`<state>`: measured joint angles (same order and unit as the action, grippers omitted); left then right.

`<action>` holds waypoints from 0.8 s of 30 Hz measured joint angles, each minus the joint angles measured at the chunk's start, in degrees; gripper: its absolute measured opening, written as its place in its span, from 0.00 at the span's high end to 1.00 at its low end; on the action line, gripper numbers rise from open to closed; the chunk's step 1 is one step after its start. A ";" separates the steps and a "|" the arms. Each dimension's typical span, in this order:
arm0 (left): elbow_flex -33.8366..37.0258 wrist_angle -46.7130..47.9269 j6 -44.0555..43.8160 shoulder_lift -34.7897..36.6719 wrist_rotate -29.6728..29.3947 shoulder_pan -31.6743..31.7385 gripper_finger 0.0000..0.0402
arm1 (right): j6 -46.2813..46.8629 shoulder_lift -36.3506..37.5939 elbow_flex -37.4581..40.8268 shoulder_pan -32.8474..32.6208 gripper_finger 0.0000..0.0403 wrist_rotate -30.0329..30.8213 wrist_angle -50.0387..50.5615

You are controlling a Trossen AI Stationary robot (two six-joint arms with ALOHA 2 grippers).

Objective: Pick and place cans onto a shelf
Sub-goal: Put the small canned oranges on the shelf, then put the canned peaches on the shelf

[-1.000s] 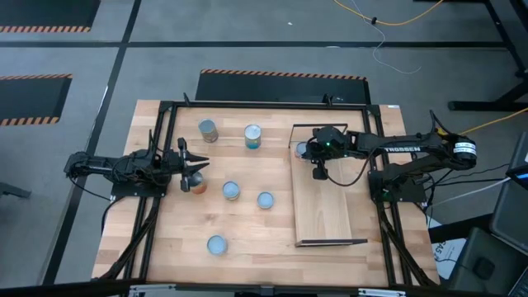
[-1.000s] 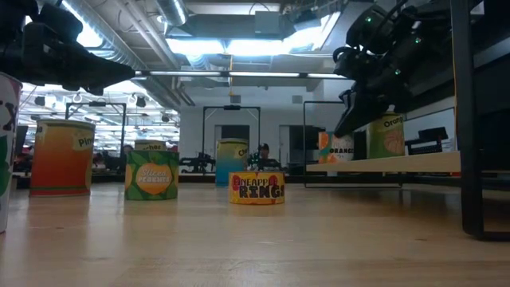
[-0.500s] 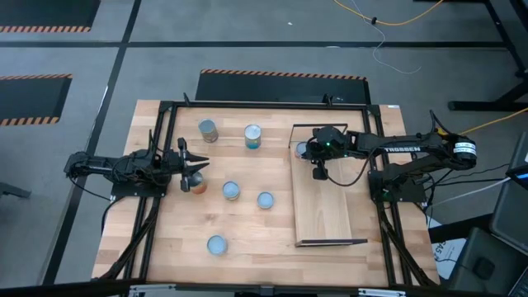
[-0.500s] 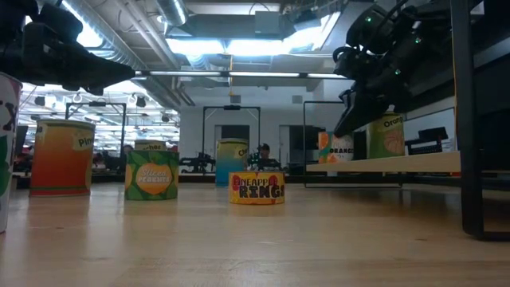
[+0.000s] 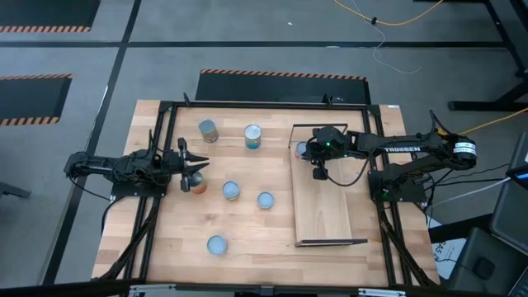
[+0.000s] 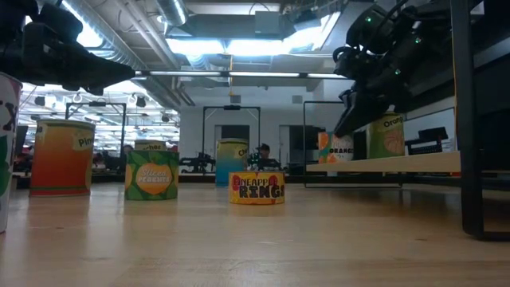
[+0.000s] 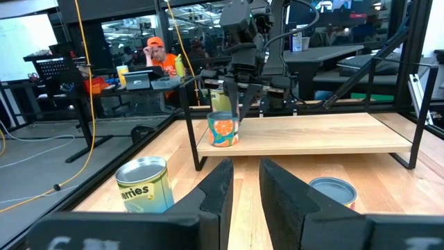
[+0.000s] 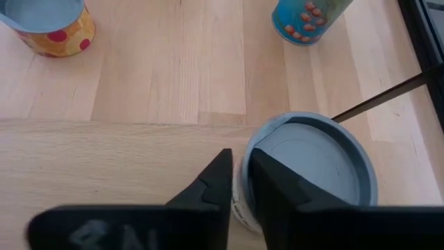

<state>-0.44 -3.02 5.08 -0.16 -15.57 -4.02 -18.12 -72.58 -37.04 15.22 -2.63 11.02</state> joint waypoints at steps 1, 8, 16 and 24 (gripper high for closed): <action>0.01 -0.01 0.01 0.01 0.00 -0.01 0.84 | 0.02 0.00 0.00 0.00 0.80 0.02 0.01; 0.01 -0.01 0.00 0.01 0.00 0.01 0.84 | -0.09 0.00 0.04 -0.01 0.59 0.02 0.16; 0.01 -0.01 0.00 0.02 0.00 0.00 0.84 | -0.33 0.00 -0.40 -0.02 0.53 0.06 1.25; -0.01 -0.02 0.01 0.02 0.00 0.00 0.84 | -0.35 0.00 -6.97 -0.02 0.53 0.08 8.11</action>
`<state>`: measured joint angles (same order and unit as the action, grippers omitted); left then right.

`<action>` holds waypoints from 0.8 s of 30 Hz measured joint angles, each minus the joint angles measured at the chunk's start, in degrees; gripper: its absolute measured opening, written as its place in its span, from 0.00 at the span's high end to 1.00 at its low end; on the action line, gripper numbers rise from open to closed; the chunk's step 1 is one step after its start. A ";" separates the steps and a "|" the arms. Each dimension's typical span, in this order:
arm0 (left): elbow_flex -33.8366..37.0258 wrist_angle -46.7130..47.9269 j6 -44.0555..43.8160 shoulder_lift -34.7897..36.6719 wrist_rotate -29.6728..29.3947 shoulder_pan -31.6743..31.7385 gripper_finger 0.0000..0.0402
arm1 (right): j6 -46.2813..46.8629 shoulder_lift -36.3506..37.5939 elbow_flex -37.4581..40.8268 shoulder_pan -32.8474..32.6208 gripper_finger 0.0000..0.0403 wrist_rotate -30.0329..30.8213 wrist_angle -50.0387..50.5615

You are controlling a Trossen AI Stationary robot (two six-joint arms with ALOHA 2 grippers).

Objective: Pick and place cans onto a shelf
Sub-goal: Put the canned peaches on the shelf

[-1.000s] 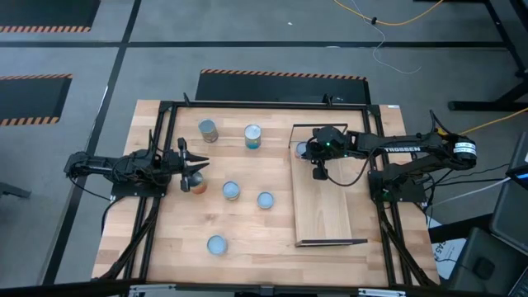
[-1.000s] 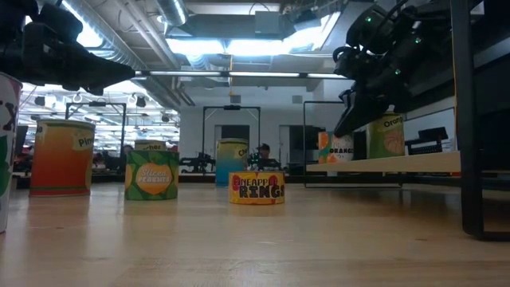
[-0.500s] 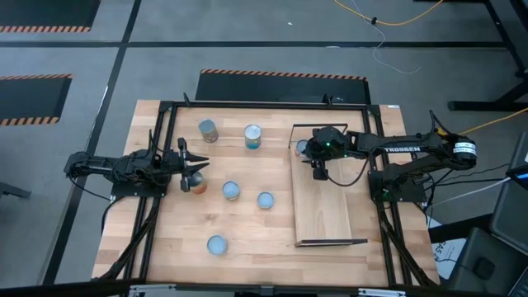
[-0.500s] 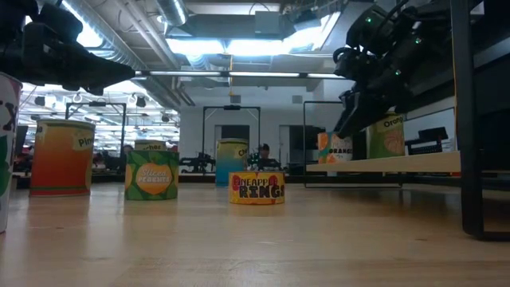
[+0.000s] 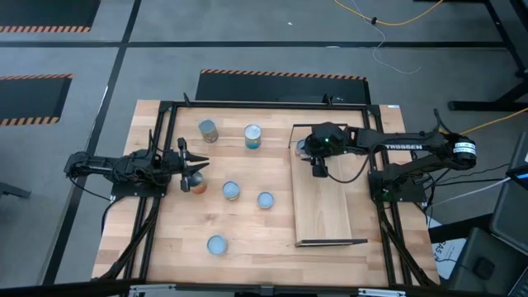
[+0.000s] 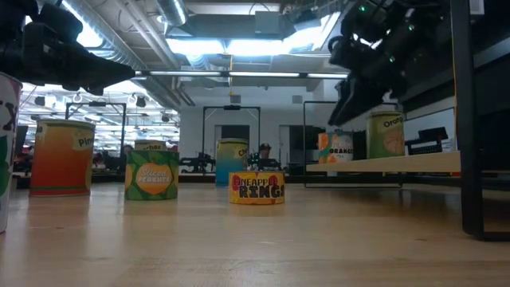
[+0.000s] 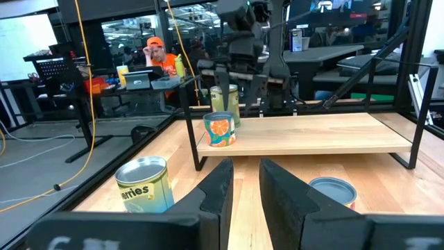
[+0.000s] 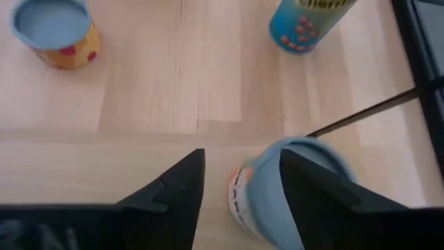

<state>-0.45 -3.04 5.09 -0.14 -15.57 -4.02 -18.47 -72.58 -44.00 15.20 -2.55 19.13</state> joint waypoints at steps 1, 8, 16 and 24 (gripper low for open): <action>0.01 -0.05 0.00 -0.01 0.00 0.00 0.84 | 0.01 0.00 -1.17 0.00 0.53 0.00 1.10; 0.02 -3.80 -0.06 -0.02 -0.85 -0.02 0.84 | 0.00 0.00 -10.34 0.00 0.53 0.00 11.15; -1.05 -9.19 -1.56 -0.24 -8.22 0.01 0.84 | -0.01 0.03 -15.81 0.00 0.53 -0.02 12.67; -4.86 -9.17 -1.53 -6.48 -12.11 0.25 0.84 | -0.01 0.04 -15.83 0.00 0.53 -0.02 11.13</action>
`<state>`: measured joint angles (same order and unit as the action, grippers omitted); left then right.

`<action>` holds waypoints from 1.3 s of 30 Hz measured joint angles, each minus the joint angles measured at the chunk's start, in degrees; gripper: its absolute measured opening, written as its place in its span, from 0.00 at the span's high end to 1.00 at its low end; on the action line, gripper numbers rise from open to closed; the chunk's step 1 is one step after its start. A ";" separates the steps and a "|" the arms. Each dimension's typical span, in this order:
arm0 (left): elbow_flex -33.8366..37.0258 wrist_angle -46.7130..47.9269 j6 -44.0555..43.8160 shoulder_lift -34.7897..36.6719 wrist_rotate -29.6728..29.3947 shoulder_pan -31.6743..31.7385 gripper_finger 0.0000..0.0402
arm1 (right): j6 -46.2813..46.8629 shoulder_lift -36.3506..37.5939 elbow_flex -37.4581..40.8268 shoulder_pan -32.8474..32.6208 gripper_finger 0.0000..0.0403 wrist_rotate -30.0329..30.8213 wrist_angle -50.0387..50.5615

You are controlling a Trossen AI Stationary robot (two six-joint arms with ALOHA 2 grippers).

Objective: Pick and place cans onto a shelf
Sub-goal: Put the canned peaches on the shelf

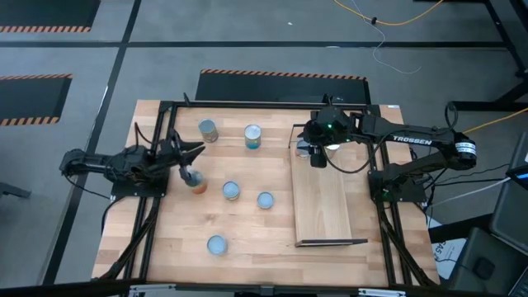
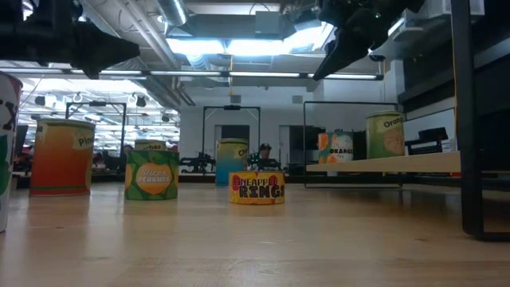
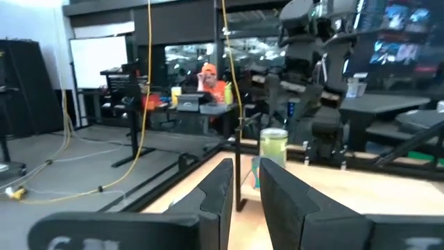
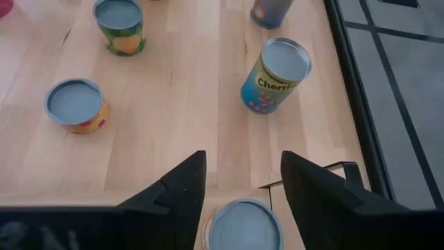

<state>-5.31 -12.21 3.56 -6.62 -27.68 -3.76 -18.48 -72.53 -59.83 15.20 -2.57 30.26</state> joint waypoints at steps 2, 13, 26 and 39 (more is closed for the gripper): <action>-1.38 0.22 0.02 -2.54 -1.18 0.70 0.84 | 0.00 0.00 0.00 0.00 0.53 0.00 0.00; -14.46 13.80 -0.46 -17.71 -1.07 8.75 0.84 | 0.00 0.00 0.00 0.00 0.53 -0.02 0.00; -24.87 31.56 -1.91 -33.98 7.85 21.25 0.84 | 0.00 -0.02 0.00 0.00 0.53 -0.20 0.00; -24.87 33.17 1.49 -43.60 12.22 31.41 0.84 | 0.00 -0.02 0.00 -0.02 0.53 -0.59 0.00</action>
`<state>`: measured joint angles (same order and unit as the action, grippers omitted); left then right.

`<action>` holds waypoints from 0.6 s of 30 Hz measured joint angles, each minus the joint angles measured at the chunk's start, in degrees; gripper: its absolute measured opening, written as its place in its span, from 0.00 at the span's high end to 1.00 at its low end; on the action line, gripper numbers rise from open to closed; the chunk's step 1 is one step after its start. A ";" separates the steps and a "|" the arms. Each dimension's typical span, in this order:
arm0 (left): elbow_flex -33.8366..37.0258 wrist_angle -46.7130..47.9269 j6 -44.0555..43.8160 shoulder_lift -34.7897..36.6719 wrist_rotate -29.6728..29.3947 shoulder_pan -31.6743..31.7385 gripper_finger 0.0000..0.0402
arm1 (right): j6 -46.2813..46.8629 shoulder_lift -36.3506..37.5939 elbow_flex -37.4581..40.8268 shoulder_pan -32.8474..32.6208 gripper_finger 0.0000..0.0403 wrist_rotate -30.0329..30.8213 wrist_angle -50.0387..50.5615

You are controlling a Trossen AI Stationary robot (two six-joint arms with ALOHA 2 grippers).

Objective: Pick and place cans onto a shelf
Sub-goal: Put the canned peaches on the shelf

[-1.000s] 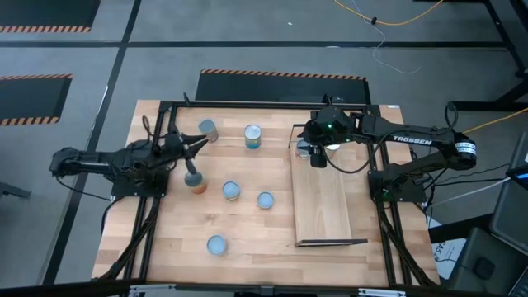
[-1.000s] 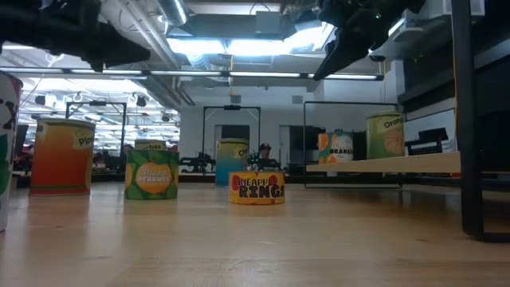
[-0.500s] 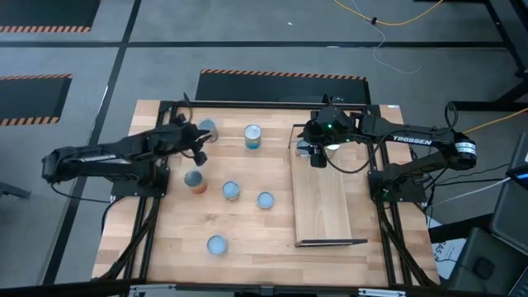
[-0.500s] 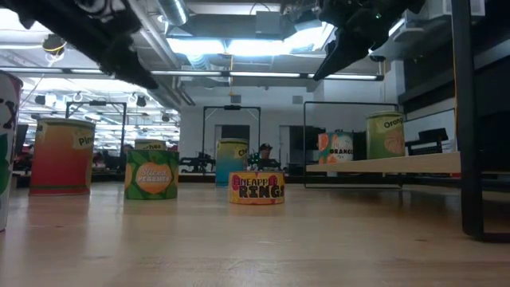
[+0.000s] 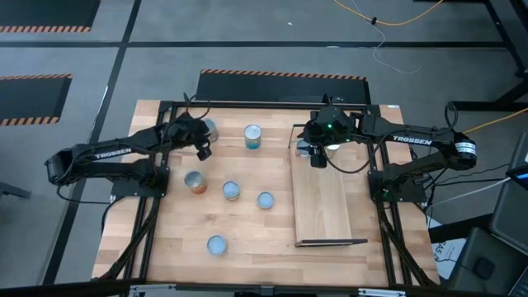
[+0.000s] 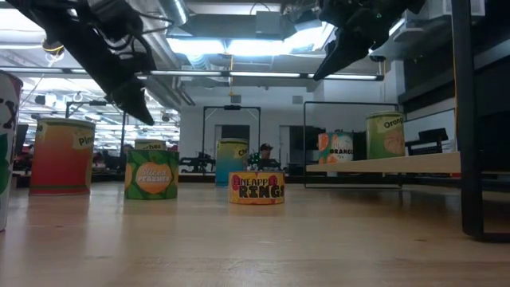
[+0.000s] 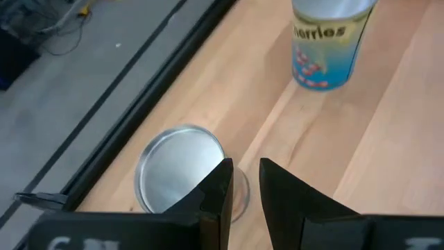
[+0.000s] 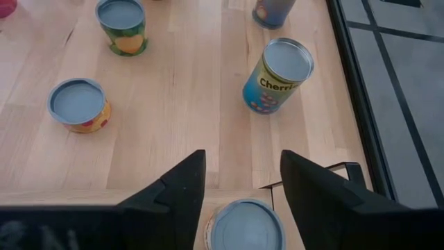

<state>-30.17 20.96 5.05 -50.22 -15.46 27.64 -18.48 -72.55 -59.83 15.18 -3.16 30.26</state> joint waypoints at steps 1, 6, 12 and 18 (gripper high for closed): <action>0.00 0.00 0.02 -0.53 0.70 0.58 0.84 | 0.00 0.00 0.00 0.00 0.53 0.00 0.00; 0.00 -0.03 2.47 -2.27 3.27 2.83 0.84 | 0.00 0.00 0.00 0.00 0.53 -0.02 0.00; 0.00 -1.06 5.06 -3.73 4.21 4.30 0.84 | 0.00 0.00 0.00 0.00 0.53 -0.04 0.00; 0.00 -1.39 5.98 -6.14 4.48 5.31 0.84 | 0.00 0.00 0.02 0.00 0.53 -0.04 0.01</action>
<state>-30.17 19.58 11.03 -56.36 -10.98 32.95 -18.48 -72.55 -59.81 15.18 -3.20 30.27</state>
